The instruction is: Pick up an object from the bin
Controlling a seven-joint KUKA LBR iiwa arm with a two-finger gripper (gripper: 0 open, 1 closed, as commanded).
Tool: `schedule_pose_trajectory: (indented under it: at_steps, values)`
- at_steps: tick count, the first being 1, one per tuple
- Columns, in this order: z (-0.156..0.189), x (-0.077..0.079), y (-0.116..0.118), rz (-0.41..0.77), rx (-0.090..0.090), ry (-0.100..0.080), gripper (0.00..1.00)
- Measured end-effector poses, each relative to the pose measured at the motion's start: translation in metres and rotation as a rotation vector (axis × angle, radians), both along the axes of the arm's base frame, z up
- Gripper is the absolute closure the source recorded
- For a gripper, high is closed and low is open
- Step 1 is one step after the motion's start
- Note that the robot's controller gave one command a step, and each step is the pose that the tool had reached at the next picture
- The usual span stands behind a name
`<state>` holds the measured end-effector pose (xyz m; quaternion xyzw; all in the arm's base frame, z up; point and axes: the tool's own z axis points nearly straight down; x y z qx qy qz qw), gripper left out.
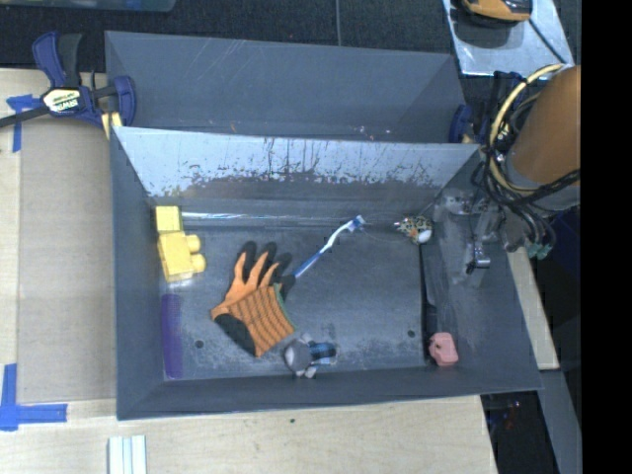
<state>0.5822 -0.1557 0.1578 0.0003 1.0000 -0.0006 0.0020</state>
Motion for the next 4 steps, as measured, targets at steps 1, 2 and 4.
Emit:
schedule_pose_trajectory:
  at_steps: [1, 2, 4]
  values:
    - [-0.076, 0.032, 0.013, 0.039, -0.001, -0.005, 0.00]
    - [-0.089, -0.007, 0.043, 0.059, -0.005, -0.014, 0.00]
    - [-0.087, -0.053, 0.120, 0.079, -0.002, -0.022, 1.00]
